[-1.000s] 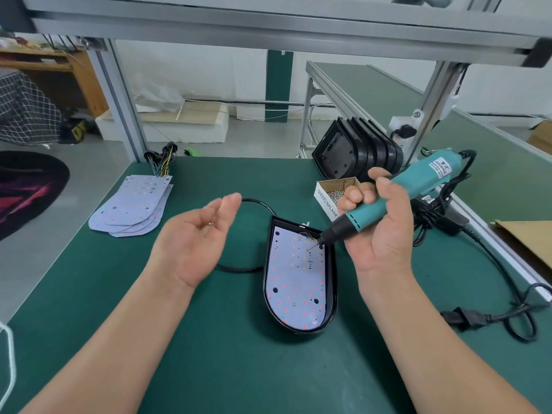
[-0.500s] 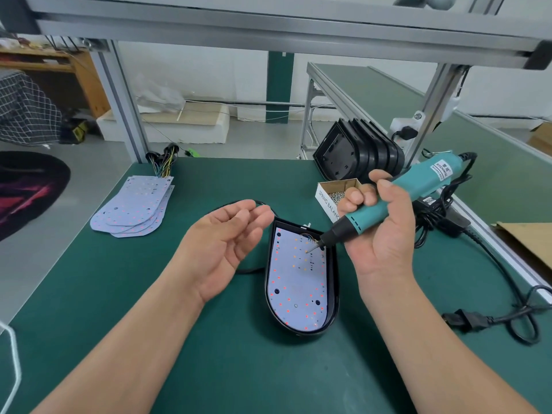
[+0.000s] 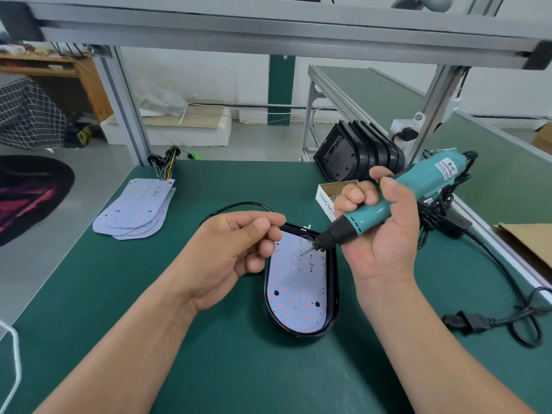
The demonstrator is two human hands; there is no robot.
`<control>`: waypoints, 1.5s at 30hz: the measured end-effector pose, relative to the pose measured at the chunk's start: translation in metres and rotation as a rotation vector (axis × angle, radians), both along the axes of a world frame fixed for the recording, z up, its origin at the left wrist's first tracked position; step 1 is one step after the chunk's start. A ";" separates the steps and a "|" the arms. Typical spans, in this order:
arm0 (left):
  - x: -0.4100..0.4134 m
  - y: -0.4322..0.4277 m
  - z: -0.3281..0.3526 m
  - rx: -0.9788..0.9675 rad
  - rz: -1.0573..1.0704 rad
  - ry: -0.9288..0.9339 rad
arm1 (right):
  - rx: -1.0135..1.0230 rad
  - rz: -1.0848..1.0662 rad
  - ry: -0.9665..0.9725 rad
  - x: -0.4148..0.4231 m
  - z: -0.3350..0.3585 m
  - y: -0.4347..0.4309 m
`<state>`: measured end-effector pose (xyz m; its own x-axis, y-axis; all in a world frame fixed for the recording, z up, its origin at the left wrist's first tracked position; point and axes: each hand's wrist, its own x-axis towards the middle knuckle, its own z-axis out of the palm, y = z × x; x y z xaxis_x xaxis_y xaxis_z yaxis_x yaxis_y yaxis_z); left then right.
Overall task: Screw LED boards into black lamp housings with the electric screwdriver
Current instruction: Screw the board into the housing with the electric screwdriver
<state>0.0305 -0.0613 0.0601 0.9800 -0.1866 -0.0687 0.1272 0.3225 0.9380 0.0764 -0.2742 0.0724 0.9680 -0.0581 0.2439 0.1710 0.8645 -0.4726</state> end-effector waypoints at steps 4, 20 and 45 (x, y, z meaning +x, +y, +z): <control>-0.005 -0.005 0.002 0.073 -0.031 -0.041 | 0.053 0.002 -0.014 0.000 0.005 -0.003; -0.013 -0.018 0.000 0.171 -0.056 -0.106 | 0.063 -0.017 -0.064 -0.005 0.012 0.002; -0.015 -0.023 0.001 0.003 -0.030 0.048 | -0.007 -0.032 -0.075 -0.006 0.009 0.002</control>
